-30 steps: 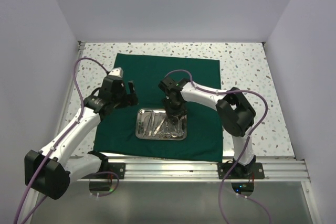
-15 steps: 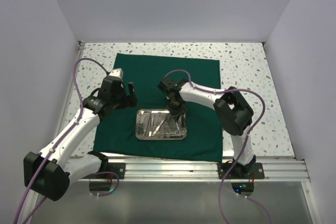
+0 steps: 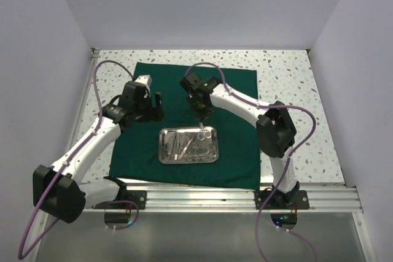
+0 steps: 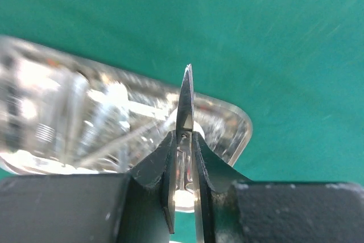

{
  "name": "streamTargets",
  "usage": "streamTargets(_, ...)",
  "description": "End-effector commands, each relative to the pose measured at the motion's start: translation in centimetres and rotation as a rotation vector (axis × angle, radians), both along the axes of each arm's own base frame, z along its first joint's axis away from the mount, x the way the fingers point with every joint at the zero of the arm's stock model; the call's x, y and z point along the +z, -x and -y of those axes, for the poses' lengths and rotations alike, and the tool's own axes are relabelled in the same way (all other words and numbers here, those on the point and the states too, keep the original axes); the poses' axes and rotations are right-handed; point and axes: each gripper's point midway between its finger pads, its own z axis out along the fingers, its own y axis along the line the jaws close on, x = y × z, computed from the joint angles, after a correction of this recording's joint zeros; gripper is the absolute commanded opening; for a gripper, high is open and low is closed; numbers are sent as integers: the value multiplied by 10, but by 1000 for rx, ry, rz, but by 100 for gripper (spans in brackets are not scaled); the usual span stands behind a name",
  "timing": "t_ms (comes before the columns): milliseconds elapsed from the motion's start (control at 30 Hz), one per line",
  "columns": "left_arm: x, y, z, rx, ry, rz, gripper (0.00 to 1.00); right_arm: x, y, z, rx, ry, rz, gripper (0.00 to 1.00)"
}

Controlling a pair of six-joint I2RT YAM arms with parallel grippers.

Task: Open and lay out the surgical kit
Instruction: Pick up the medical item from the container, then place the medical item in the surgical kit.

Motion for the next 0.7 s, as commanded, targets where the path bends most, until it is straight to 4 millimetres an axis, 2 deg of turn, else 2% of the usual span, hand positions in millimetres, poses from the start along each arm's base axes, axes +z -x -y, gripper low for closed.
streamTargets(0,4,-12,20,-97,18,4,84,66,-40,12,-41,-47,152,0)
streamTargets(33,-4,-12,23,-105,10,-21,82,72,-51,13,-55,-48,172,0)
streamTargets(100,-9,-14,27,-107,15,-29,81,73,-71,30,-105,-41,172,0)
streamTargets(167,-14,-14,30,-114,13,-38,79,68,-92,38,-148,-46,171,0)
streamTargets(200,-16,-14,31,-114,12,-45,79,64,-109,53,-200,-49,167,0)
streamTargets(267,-21,-14,33,-119,7,-59,79,55,-132,57,-237,-60,164,0)
streamTargets(300,-22,-13,32,-120,4,-63,79,52,-143,67,-260,-55,166,0)
streamTargets(333,-24,-12,33,-124,1,-68,79,62,-157,65,-266,-76,199,0)
streamTargets(367,-24,-12,33,-125,0,-70,79,43,-166,68,-276,-50,178,0)
streamTargets(400,-26,-11,33,-129,-4,-73,79,39,-170,69,-273,-38,171,0)
streamTargets(433,-27,-11,33,-132,-7,-75,79,45,-182,65,-277,-54,200,0)
streamTargets(467,-27,-10,36,-148,4,-83,78,28,-187,66,-278,-32,182,0)
streamTargets(533,-31,-10,39,-160,-2,-95,78,23,-196,66,-288,-31,190,0)
streamTargets(600,-33,-9,41,-172,-14,-104,78,7,-204,68,-319,-25,186,0)
streamTargets(667,-37,-8,45,-187,-35,-121,78,-5,-206,73,-351,-24,176,23)
